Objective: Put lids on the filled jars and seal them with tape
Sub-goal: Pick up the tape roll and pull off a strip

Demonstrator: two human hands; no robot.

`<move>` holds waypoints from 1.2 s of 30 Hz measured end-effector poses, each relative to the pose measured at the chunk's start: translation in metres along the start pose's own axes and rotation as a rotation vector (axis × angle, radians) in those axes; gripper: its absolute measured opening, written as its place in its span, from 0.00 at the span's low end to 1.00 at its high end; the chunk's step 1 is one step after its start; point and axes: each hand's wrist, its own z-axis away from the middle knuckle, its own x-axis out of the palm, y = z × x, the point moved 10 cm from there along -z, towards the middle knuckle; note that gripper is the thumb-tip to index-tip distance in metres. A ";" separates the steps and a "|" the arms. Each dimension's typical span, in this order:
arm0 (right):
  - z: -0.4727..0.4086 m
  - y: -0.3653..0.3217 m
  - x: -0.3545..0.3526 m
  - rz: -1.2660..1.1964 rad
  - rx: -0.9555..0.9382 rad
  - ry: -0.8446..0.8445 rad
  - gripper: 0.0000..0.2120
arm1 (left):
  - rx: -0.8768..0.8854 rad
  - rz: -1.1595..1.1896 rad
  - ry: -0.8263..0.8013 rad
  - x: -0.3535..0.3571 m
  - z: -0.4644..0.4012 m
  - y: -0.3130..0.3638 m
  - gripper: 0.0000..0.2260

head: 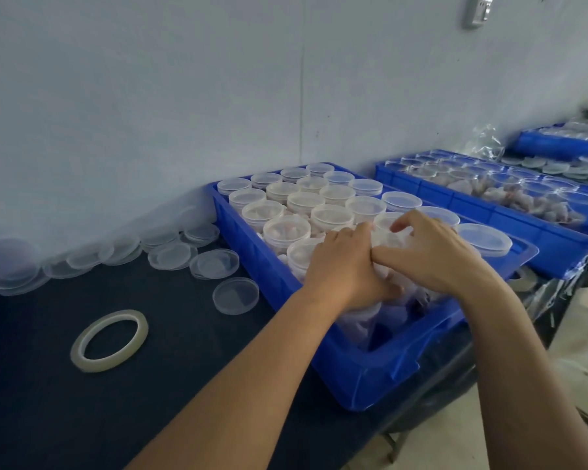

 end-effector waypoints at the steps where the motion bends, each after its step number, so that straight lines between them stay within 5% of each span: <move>1: -0.001 0.004 0.005 0.011 0.005 -0.031 0.43 | 0.006 -0.028 -0.008 0.000 -0.001 0.001 0.43; 10: -0.010 0.004 0.031 0.131 -0.041 -0.201 0.28 | 0.027 -0.131 -0.078 0.007 -0.002 0.005 0.36; 17: 0.007 -0.090 0.008 0.295 -0.281 0.098 0.18 | 0.070 0.247 0.151 -0.052 0.021 -0.015 0.28; 24: 0.063 -0.225 0.108 0.100 -0.584 0.008 0.04 | -0.183 0.144 0.357 -0.122 0.116 -0.133 0.15; 28: 0.102 -0.275 0.203 0.055 -0.693 -0.208 0.11 | -0.448 -0.018 0.422 -0.134 0.192 -0.216 0.11; 31: 0.128 -0.296 0.262 0.049 -0.745 -0.374 0.12 | -0.645 0.073 0.480 -0.128 0.247 -0.265 0.13; 36: 0.144 -0.305 0.320 0.222 -0.835 -0.440 0.13 | -0.685 0.111 0.478 -0.111 0.276 -0.292 0.09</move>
